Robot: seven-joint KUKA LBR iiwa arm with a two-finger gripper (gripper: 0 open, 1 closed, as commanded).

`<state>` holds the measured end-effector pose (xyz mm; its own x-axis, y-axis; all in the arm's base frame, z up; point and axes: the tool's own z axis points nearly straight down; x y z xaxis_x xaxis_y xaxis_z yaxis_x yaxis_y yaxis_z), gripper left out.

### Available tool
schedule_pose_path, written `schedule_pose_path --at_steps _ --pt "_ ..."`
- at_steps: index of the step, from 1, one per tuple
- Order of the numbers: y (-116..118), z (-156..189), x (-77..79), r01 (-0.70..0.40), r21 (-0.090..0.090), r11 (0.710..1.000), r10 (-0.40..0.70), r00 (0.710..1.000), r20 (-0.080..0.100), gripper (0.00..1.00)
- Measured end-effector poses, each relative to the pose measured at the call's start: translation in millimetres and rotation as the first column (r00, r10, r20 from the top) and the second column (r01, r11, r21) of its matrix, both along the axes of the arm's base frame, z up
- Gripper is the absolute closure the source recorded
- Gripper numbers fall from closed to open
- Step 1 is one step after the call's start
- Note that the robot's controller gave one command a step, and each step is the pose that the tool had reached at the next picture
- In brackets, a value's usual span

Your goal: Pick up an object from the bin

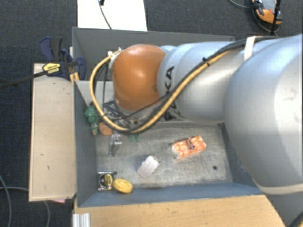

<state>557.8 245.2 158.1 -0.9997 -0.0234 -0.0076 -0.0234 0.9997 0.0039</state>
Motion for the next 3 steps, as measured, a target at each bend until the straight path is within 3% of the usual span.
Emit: schedule_pose_path --at_steps 1,2,3 --pt "-0.8 -11.1 22.1 0.260 -0.004 0.966 -0.260 0.965 -0.008 0.00" --pt "5.2 -34.6 34.1 0.027 -0.003 1.000 -0.027 1.000 -0.005 0.00" --pt "12.4 -75.0 32.8 0.408 0.013 0.913 -0.408 0.913 0.003 0.00"
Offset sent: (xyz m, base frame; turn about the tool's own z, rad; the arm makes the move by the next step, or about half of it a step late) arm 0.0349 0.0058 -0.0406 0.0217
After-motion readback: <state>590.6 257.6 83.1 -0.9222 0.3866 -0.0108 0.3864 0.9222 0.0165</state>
